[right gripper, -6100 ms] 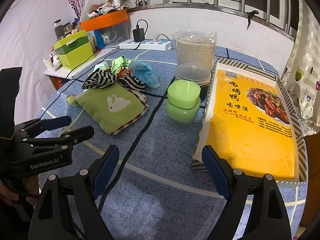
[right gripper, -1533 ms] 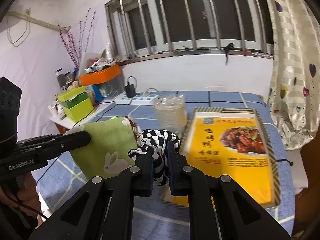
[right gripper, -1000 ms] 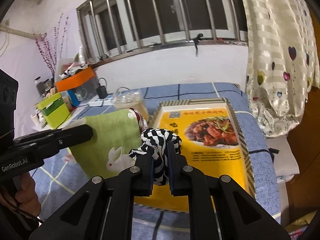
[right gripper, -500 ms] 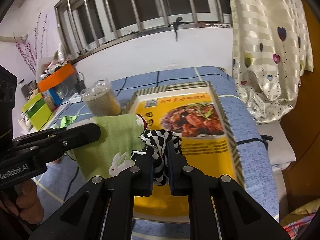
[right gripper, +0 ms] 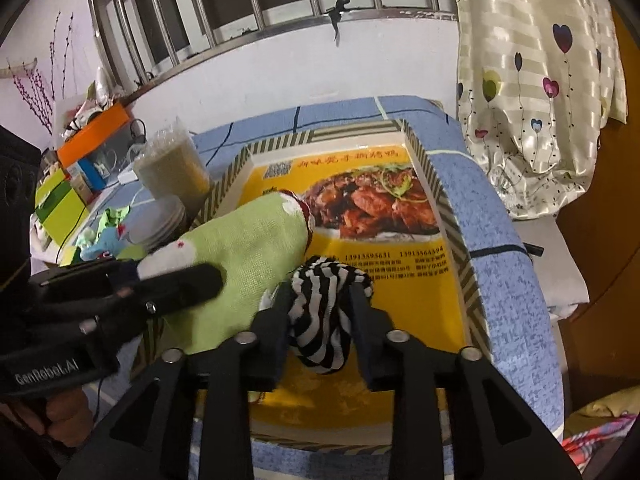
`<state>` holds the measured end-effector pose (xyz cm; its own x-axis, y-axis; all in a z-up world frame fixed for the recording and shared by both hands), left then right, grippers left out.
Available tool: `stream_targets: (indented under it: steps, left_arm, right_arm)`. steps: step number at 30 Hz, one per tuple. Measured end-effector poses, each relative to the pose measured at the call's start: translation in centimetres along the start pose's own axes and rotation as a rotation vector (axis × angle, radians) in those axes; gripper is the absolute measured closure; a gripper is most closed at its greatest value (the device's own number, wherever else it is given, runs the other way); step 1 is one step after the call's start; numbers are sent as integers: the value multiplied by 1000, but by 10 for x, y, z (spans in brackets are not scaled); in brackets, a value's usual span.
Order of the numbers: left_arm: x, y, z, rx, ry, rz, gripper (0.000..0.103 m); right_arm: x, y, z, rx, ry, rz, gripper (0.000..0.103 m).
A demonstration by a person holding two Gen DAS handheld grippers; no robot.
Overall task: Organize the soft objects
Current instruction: 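Open the left tool on the yellow box while the right tool releases the striped cloth beside it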
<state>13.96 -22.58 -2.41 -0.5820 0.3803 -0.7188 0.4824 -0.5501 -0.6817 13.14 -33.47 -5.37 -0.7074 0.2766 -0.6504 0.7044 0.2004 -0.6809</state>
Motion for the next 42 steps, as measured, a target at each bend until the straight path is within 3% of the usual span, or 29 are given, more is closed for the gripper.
stream_targets:
  steps: [5, 8, 15, 21, 22, 24, 26, 29, 34, 42]
  left_arm:
    - [9, -1, -2, -21, 2, -26, 64]
    - [8, -11, -1, -24, 3, -5, 60]
    - [5, -38, 4, -13, 8, 53, 59]
    - [10, -54, 3, -27, -9, 70, 59]
    - [12, -57, 1, -30, -13, 70, 59]
    - [16, -61, -2, -39, -23, 71, 59]
    - [20, -67, -6, -49, -36, 74, 59]
    - [27, -73, -14, -68, -57, 72, 59]
    - [37, -81, -28, -99, -92, 68, 59]
    - [44, -78, -51, -162, -130, 39, 59]
  right_arm:
    - [3, -3, 3, 15, -2, -2, 62]
    - [3, -13, 2, 21, -12, 15, 57]
    - [7, -26, -4, 12, -24, 26, 57]
    - [13, -40, -16, -58, -37, 41, 57]
    - [15, -42, -20, -66, -42, 49, 58]
    - [17, -49, -33, -106, -59, 71, 71]
    - [21, -50, -47, -141, -90, 80, 73]
    - [26, -31, -57, -124, -127, 36, 79]
    - [24, 11, -47, -52, -103, -61, 79]
    - [-2, 46, -38, 25, -111, -37, 79]
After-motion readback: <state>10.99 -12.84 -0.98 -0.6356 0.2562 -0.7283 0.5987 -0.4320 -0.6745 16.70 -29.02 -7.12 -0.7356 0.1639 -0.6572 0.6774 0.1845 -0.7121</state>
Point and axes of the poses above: each gripper's, at about its wrist camera, not at the fingertips, and y roughly the way its jaws point, z to its right, x to its underside, the point moved 5 cm from there along y, roughly the way its jaws point, and after that the axes turned 11 degrees about y, right-handed, at the moved point
